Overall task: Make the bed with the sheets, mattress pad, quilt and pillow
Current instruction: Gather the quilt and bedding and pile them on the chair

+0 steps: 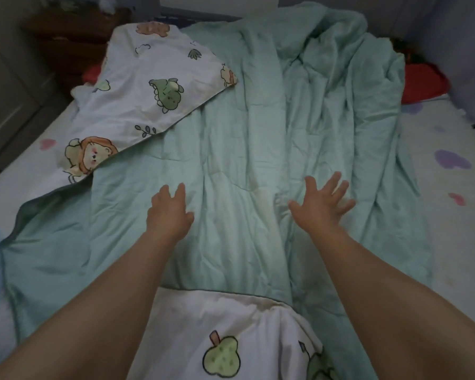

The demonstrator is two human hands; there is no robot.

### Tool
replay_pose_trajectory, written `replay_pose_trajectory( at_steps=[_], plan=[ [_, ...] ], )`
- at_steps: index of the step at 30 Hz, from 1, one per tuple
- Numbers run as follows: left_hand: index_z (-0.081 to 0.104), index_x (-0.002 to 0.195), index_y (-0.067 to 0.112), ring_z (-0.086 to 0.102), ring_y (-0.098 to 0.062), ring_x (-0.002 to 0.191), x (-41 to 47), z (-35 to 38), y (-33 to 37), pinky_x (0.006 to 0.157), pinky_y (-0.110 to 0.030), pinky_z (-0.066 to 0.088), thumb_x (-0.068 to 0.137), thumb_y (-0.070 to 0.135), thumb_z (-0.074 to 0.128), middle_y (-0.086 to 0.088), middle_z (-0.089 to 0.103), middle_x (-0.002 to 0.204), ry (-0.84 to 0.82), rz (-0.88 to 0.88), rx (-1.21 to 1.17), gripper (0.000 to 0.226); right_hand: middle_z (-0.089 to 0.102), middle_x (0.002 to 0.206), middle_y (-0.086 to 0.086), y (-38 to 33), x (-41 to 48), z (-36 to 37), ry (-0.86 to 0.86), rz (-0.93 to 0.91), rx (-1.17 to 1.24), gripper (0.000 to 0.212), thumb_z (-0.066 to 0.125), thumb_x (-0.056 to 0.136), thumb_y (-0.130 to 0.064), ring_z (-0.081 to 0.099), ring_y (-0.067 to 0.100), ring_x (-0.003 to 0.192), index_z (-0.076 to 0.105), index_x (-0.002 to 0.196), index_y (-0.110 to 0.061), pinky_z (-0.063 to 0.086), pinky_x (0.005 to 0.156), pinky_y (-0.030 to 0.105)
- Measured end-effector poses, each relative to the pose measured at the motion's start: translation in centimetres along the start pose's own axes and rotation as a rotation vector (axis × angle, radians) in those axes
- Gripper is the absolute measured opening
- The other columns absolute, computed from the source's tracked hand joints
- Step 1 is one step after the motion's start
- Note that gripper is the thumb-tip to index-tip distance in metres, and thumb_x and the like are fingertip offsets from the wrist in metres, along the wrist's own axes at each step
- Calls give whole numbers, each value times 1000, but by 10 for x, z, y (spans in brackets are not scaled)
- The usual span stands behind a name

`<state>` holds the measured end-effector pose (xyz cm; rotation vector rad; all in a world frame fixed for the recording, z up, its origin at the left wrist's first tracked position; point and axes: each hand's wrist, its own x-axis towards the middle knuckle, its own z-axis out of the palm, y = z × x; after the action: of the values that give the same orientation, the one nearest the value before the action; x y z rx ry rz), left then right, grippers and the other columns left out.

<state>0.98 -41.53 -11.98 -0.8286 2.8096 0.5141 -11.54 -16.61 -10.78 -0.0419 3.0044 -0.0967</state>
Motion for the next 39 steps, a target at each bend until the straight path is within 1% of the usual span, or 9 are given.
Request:
replay_pose_trajectory(
  at_steps=[8, 13, 16, 20, 23, 28, 30, 34, 39],
  plan=[
    [-3, 150, 14, 38, -38, 124, 28, 37, 0, 102, -45, 36, 92, 29, 56, -21, 25, 144, -30, -89, 34, 84, -22, 152, 28, 9, 36, 20, -45, 165, 21, 90, 60, 86, -48, -1, 49, 141, -4, 148, -40, 9, 108, 68],
    [30, 140, -3, 49, -42, 112, 37, 46, -16, 96, -42, 37, 94, 11, 44, -28, 46, 125, 34, -33, 85, 50, 44, 134, 25, 16, 40, 23, -119, 78, 229, 104, 61, 86, -12, 52, 38, 115, -22, 148, -21, 45, 96, 45],
    [55, 103, -5, 53, -41, 100, 34, 35, -8, 84, -42, 38, 94, 13, 46, -29, 53, 109, 145, 38, -4, 22, 46, 133, 26, 3, 29, 26, -138, 38, 330, 75, 55, 88, -9, 52, 37, 117, 11, 148, 0, 43, 96, 38],
    [54, 79, -4, 54, -39, 89, 25, -1, 11, 66, -37, 29, 90, 11, 46, -27, 54, 93, 279, 88, -155, 21, 58, 94, 14, -20, 6, 16, -95, -115, 467, 7, 48, 82, 0, 57, 25, 89, 54, 87, -1, 37, 67, 25],
    [60, 75, -7, 52, -36, 98, 23, -12, 12, 74, -30, 31, 81, 19, 41, -26, 54, 103, 320, 170, -298, 33, 63, 86, 20, -37, -12, 10, -38, -212, 545, 22, 43, 74, -7, 61, 32, 84, 59, 77, 7, 36, 64, 29],
    [58, 126, 5, 40, -24, 134, -35, -40, 33, 107, -23, 28, 91, 14, 37, -14, 42, 145, 147, 260, -550, 42, 62, 123, 2, -39, -64, -26, -11, -306, 642, 49, 41, 73, -5, 50, 23, 122, 65, 115, -13, 31, 105, 37],
    [65, 113, 3, 52, -28, 120, -66, -47, 39, 87, -22, 35, 90, 17, 37, -17, 60, 126, 124, 219, -632, 39, 69, 112, 7, -30, -86, -35, -91, -329, 770, 59, 36, 59, -7, 59, 23, 112, 71, 107, -9, 42, 101, 37],
    [65, 85, -3, 58, -33, 94, -118, -63, 33, 69, -28, 31, 70, 24, 29, -23, 64, 94, 187, 247, -691, 47, 60, 69, 9, -5, -128, -61, -148, -144, 988, 39, 37, 61, 7, 54, 19, 61, 70, 84, 7, 41, 49, 18],
    [58, 70, 1, 57, -22, 61, -189, -67, 28, 60, -22, 39, 80, 13, 40, -13, 57, 65, 87, 379, -765, 24, 58, 72, 11, 24, -196, -76, -211, -95, 1125, 41, 28, 68, 22, 52, 21, 60, 65, 78, 6, 47, 53, 23]
  ],
)
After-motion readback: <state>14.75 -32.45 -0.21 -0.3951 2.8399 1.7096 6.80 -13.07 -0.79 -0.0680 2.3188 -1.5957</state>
